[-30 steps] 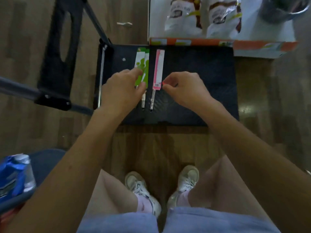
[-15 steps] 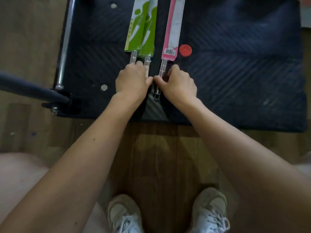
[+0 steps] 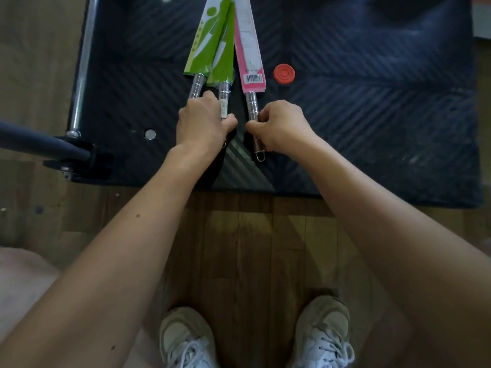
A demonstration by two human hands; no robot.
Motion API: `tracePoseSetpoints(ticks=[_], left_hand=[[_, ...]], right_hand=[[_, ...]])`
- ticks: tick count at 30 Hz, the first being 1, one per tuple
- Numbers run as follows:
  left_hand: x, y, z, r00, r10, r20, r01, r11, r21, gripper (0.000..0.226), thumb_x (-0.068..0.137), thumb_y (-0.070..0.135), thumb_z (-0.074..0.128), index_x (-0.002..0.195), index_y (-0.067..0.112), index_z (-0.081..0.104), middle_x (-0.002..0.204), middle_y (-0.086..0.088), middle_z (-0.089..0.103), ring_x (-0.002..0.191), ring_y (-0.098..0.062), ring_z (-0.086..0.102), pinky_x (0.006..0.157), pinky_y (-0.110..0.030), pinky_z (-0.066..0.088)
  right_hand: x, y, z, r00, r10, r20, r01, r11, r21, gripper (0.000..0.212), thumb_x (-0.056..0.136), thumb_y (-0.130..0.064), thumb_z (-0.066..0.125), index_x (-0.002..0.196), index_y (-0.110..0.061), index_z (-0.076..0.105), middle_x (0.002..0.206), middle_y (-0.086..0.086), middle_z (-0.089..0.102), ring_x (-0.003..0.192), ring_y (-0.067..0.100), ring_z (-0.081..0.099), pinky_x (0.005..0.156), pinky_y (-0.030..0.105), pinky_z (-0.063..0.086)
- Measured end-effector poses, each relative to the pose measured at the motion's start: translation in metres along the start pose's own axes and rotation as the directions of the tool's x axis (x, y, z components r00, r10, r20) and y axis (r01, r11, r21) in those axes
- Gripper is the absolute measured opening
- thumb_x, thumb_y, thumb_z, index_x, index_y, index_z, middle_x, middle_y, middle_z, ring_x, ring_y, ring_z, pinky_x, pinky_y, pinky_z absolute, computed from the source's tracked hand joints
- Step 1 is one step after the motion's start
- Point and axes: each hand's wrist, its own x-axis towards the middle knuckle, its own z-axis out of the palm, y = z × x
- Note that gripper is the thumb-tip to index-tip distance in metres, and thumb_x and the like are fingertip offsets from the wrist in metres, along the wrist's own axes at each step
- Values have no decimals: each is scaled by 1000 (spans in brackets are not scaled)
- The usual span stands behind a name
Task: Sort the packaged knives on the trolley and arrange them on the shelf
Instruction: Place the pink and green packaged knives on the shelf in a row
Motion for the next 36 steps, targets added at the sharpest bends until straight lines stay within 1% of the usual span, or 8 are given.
tracePoseSetpoints(ticks=[2, 8, 16, 21, 24, 30, 33, 36], left_hand=[[-3, 4, -2, 999, 17, -27, -18, 999, -28, 34, 86, 31, 58, 104, 2, 54, 102, -17, 62, 97, -33, 58, 73, -36, 41], [-41, 44, -61, 993, 90, -76, -96, 991, -89, 31, 87, 32, 58, 100, 4, 56, 91, -10, 61, 83, -22, 57, 69, -28, 38], [-147, 173, -301, 962, 205, -179, -225, 969, -100, 30, 85, 34, 58, 100, 8, 57, 79, 5, 50, 73, -11, 46, 68, -22, 29], [-211, 254, -429, 961, 208, -180, -239, 956, -171, 28, 83, 33, 61, 95, 8, 59, 74, 3, 52, 74, -23, 57, 74, -36, 43], [-243, 302, -484, 953, 219, -208, -260, 945, -198, 25, 84, 31, 60, 94, 9, 60, 74, 4, 54, 72, -17, 55, 71, -31, 42], [-281, 363, -532, 925, 253, -282, -323, 917, -235, 22, 84, 30, 61, 93, 10, 61, 68, 10, 50, 58, -5, 46, 61, -16, 33], [-292, 383, -543, 909, 275, -313, -356, 902, -244, 20, 83, 29, 62, 92, 11, 62, 62, 17, 43, 55, 3, 43, 55, -15, 34], [-295, 401, -553, 889, 299, -347, -390, 891, -232, 20, 83, 30, 64, 91, 12, 62, 61, 21, 41, 55, -1, 44, 61, -19, 37]], right_hand=[[-5, 2, -5, 1000, 2, 11, -2, 1000, 28, 22, 84, -33, 59, 80, -11, 57, 89, 11, 66, 82, 27, 65, 77, 41, 54], [-61, -24, -58, 997, 28, -68, -18, 991, 134, 27, 86, -34, 56, 89, -8, 63, 86, 8, 66, 80, 24, 65, 77, 44, 55], [-236, -142, -236, 984, -13, -180, 58, 967, 246, 16, 88, -32, 57, 89, -17, 60, 80, -2, 62, 76, 14, 63, 75, 37, 56], [-341, -213, -355, 972, -68, -227, 134, 948, 290, 10, 88, -30, 57, 91, -21, 58, 75, -9, 59, 72, 7, 61, 71, 25, 55], [-390, -238, -414, 970, -70, -232, 151, 923, 353, 10, 87, -29, 59, 92, -20, 60, 76, -4, 62, 71, 10, 64, 68, 26, 57], [-446, -243, -485, 953, -84, -289, 194, 907, 374, 12, 87, -27, 60, 89, -15, 63, 76, 2, 66, 71, 15, 65, 70, 38, 57], [-456, -241, -506, 940, -109, -322, 231, 900, 370, 10, 87, -27, 59, 84, -18, 62, 78, 5, 66, 73, 17, 65, 68, 38, 57], [-458, -243, -524, 927, -165, -338, 284, 896, 342, 4, 89, -26, 57, 85, -23, 57, 80, 5, 65, 77, 20, 64, 70, 38, 56]])
